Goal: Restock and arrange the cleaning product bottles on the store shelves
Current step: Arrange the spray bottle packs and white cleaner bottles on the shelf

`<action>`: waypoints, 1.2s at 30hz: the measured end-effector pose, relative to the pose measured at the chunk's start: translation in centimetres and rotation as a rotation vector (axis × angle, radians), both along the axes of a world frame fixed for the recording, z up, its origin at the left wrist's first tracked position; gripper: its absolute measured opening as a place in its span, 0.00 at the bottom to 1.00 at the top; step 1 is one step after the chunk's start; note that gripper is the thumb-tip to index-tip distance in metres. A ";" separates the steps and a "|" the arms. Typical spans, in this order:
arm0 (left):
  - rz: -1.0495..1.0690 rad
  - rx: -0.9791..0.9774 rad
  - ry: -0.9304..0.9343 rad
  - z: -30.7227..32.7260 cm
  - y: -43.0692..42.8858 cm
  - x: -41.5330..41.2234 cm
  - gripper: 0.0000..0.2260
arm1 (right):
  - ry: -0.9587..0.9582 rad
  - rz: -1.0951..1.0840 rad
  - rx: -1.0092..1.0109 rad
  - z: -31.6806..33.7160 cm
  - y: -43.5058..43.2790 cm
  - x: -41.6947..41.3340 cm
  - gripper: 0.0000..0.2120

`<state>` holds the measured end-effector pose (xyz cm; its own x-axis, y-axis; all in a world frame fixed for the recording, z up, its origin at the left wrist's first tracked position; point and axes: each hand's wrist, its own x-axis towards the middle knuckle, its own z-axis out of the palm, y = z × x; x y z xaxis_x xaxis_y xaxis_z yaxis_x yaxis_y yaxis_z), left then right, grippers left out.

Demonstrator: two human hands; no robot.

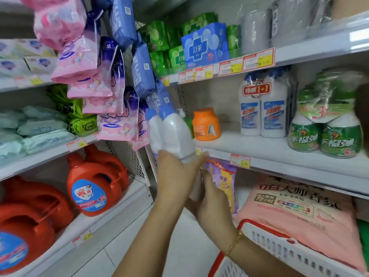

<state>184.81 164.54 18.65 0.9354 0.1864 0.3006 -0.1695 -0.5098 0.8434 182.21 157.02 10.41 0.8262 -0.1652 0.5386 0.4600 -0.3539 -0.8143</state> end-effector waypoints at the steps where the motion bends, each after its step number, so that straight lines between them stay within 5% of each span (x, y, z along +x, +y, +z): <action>1: 0.048 -0.040 -0.007 0.1 0.9 0.4 0.36 | -0.034 -0.012 -0.054 -0.3 0.5 0.4 0.31; 7: 0.128 -0.466 0.142 -1.0 5.0 3.3 0.12 | -0.153 -0.268 -0.596 -2.1 1.4 2.8 0.39; 12: 0.108 -0.498 0.283 -3.8 6.9 6.6 0.07 | 0.106 0.176 -0.579 -4.2 1.2 4.0 0.38; 20: -0.082 -0.193 0.317 -13.0 11.1 10.9 0.19 | 0.373 0.241 -0.352 -9.9 -1.9 9.4 0.13; 27: -0.235 -0.043 0.539 -22.6 13.4 13.2 0.26 | 0.549 -0.169 -1.139 -14.4 -6.0 10.6 0.13; 36: -0.306 -0.212 0.527 -29.0 14.3 13.2 0.24 | 0.634 -0.105 -1.293 -16.4 -8.1 8.2 0.14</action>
<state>197.98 178.85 -10.36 0.9679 -0.1075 -0.2272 0.1832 -0.3172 0.9305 190.42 148.90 -5.99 0.9934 0.0707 -0.0908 0.0748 -0.9963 0.0429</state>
